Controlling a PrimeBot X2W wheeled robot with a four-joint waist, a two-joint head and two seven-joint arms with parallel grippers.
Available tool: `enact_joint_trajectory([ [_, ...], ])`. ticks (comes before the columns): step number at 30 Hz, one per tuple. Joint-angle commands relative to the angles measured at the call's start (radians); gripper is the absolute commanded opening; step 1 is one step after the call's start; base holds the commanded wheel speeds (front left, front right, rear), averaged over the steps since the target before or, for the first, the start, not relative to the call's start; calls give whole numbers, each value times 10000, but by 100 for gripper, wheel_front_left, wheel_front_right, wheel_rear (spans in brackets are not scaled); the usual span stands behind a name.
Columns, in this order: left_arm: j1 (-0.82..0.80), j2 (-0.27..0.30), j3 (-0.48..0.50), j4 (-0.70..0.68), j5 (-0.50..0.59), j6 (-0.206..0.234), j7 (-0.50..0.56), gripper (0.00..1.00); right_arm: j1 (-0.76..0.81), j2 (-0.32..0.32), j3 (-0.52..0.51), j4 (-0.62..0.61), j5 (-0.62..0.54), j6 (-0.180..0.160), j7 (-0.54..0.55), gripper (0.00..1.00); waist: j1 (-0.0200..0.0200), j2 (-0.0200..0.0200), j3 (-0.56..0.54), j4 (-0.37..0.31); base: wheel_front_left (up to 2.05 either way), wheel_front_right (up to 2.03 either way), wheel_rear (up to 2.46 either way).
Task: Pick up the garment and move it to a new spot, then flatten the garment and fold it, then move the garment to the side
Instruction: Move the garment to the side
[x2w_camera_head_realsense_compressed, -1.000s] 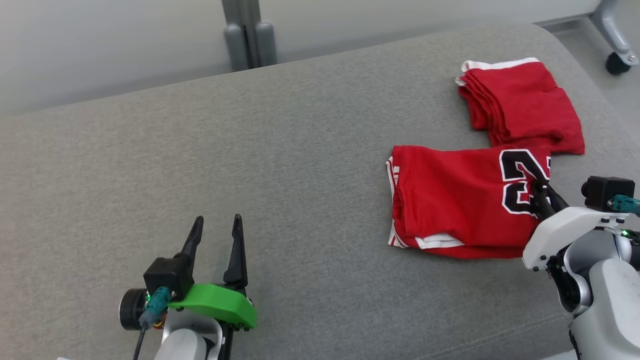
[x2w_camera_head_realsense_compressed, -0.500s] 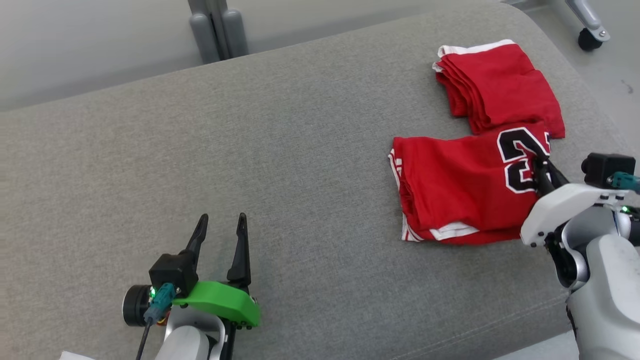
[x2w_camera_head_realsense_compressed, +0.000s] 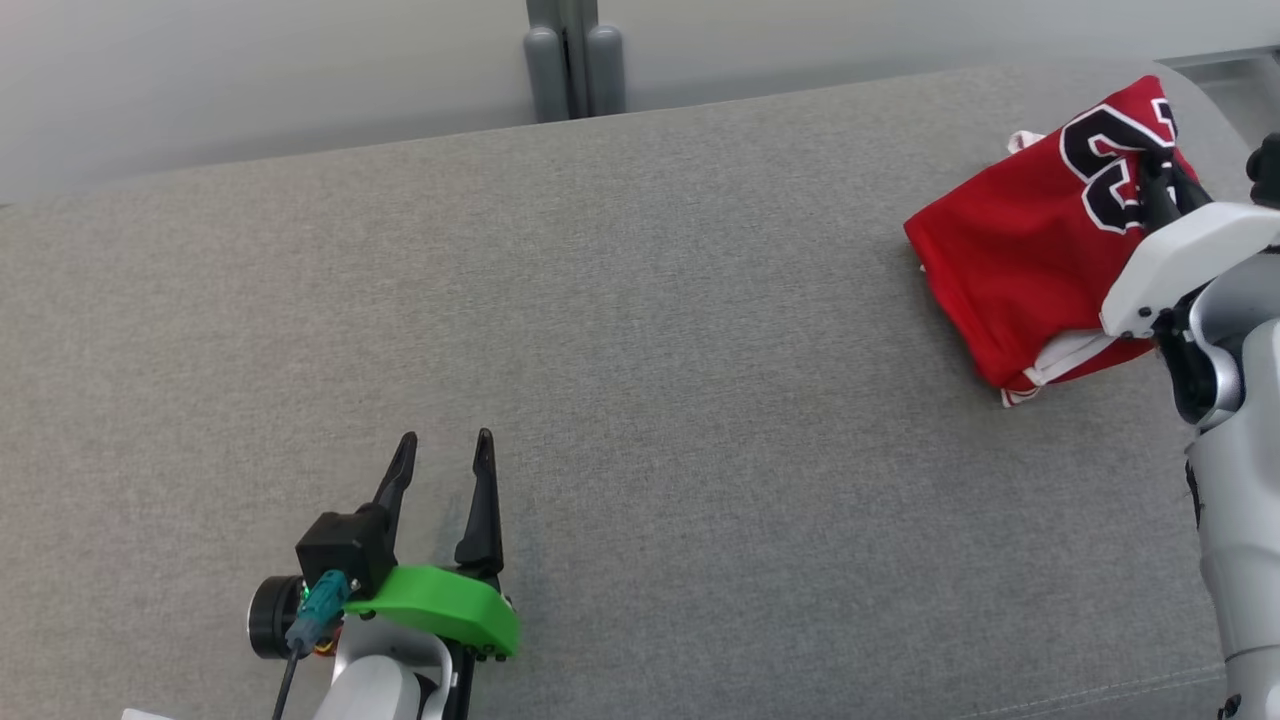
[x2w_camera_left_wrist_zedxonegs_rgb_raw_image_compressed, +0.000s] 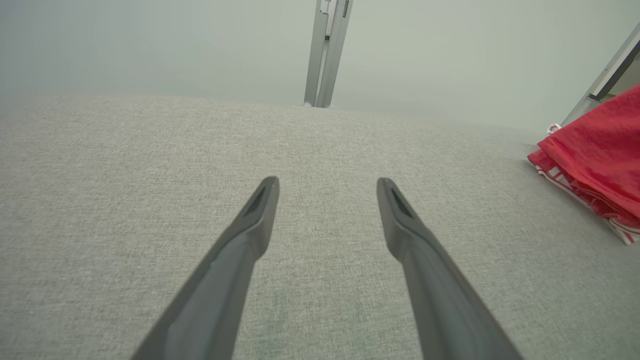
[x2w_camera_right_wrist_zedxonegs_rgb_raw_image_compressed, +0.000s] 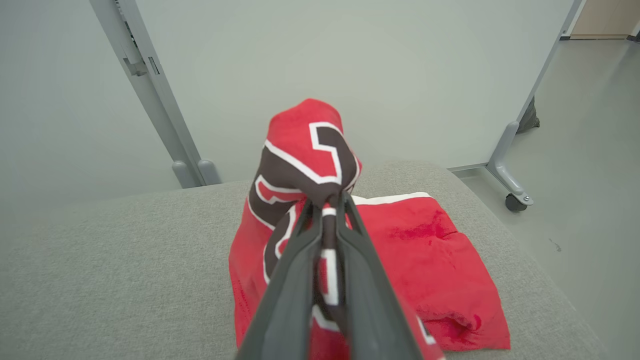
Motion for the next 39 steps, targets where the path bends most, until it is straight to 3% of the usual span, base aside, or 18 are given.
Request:
enact_joint_trajectory([
  [1, 31, 28, 8, -66, -36, 28, 0, 100, -230, -157, -49, 121, -163, -7, 58, 0, 0, 0, 62, 347, 0, 0, 0],
  [11, -296, 27, 38, -244, 176, 12, -1, 100, -1270, -1199, -345, 1038, -747, -7, 391, 0, 0, 0, 883, 618, 0, 0, 0],
  [21, -920, 369, -132, -458, 520, -14, 91, 100, -2014, -2712, -603, 2023, -1291, -10, -2, 0, 0, 0, 2227, 783, 0, 0, 0],
  [30, -1122, 622, -200, -843, 691, 101, 252, 100, -2401, -3359, -1262, 3017, -1802, -10, -864, 0, 0, 0, 2974, 925, 0, 0, 0],
  [31, -1115, 654, -201, -869, 695, 110, 274, 100, -2423, -3419, -1305, 3104, -1940, -10, -1005, 20, 0, 0, 3010, 924, 0, 0, 0],
  [32, -1108, 692, -199, -896, 694, 120, 290, 100, -2422, -3442, -1352, 3222, -2080, -10, -1158, 48, 0, 0, 3039, 923, 0, 0, 0],
  [33, -1094, 708, -204, -925, 700, 137, 299, 100, -2450, -3435, -1421, 3306, -2166, -10, -1275, 93, 0, 0, 3056, 918, 0, 0, 0],
  [34, -1076, 733, -209, -959, 704, 140, 315, 100, -2476, -3441, -1510, 3413, -2305, -10, -1438, 100, 0, 0, 3073, 913, 0, 0, 0],
  [39, -1082, 802, -234, -1052, 715, 211, 411, 100, -2722, -3257, -1736, 4058, -2641, -10, -1845, 100, 0, 0, 3066, 844, 0, 0, 0],
])
